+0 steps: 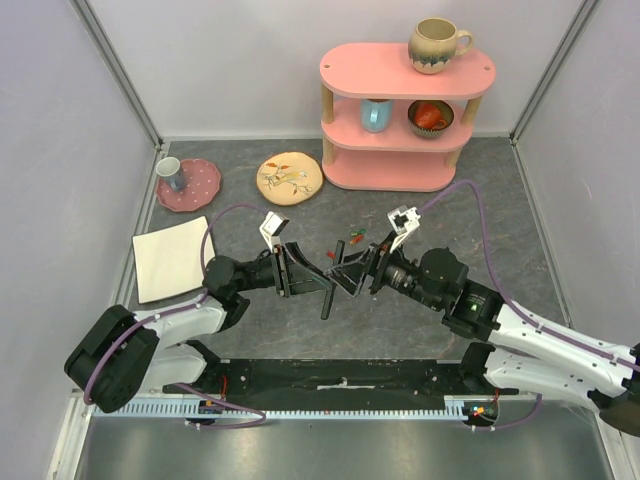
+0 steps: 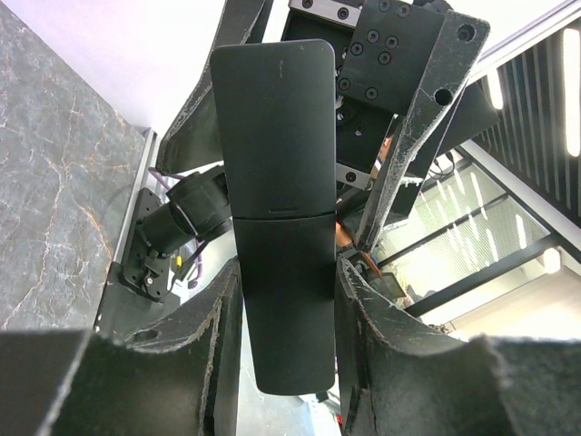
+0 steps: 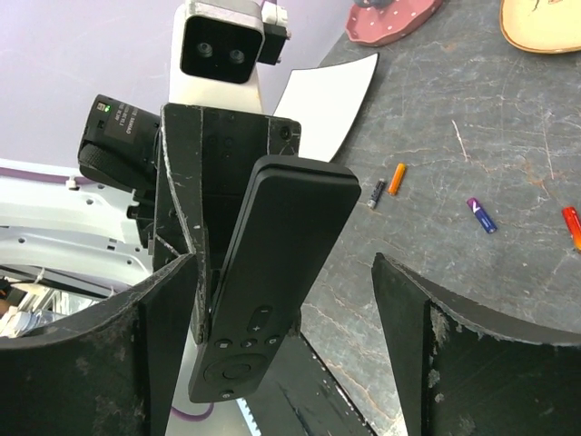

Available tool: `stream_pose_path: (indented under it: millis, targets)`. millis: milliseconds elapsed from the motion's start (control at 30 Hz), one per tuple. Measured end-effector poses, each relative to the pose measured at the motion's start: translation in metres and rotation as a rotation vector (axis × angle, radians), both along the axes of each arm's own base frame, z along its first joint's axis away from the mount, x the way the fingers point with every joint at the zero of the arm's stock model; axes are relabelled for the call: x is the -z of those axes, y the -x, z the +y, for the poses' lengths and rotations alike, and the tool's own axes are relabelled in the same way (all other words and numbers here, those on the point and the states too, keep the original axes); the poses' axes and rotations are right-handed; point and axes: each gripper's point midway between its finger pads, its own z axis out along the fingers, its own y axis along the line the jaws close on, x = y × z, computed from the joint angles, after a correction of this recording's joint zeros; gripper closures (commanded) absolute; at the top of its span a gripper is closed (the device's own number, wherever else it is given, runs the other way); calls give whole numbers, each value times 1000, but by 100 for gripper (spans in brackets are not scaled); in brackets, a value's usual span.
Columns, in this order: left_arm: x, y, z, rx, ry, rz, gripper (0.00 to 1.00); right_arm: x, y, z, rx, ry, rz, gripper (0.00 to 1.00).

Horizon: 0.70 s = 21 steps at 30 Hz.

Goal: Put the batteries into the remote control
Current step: Adjust the remote control.

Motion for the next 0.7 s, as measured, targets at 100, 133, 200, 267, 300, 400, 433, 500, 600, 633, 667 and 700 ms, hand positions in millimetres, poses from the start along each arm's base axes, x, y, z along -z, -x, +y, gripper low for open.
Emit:
stream_pose_path:
  millis: [100, 133, 200, 267, 300, 400, 433, 500, 600, 633, 667, 700]
  targets:
    - [-1, 0, 0, 2, 1, 6, 98, -2, -1, 3, -10, -12, -5, 20]
    - [-1, 0, 0, 4, 1, 9, 98, -4, -1, 4, -15, -20, -9, 22]
    - [-1, 0, 0, 6, 2, 17, 98, -8, -1, 4, -25, -40, -17, 24]
    - [-1, 1, 0, 12, 1, 30, 98, -11, -2, 5, -35, -66, -24, 27]
    - [-1, 1, 0, 16, -1, 40, 98, -11, -2, 5, -39, -72, -26, 28]
    - [2, 1, -1, 29, -10, 67, 98, -7, -2, 4, -56, -90, -20, 32]
    - [3, 2, -1, 33, -13, 72, 98, -6, -2, 4, -63, -95, -17, 33]
    - [2, 2, -1, 35, -12, 74, 98, -6, -1, 4, -72, -103, -15, 38]
    - [-2, 2, -2, 41, -5, 65, 98, -7, -1, 5, -85, -120, -15, 47]
    - [-3, 2, -2, 42, -2, 61, 98, -8, -2, 5, -87, -126, -14, 49]
    - [-4, 3, -2, 43, -2, 59, 98, -9, -2, 5, -92, -134, -12, 51]
    - [-4, 3, -2, 44, -1, 57, 98, -10, -1, 6, -97, -141, -9, 55]
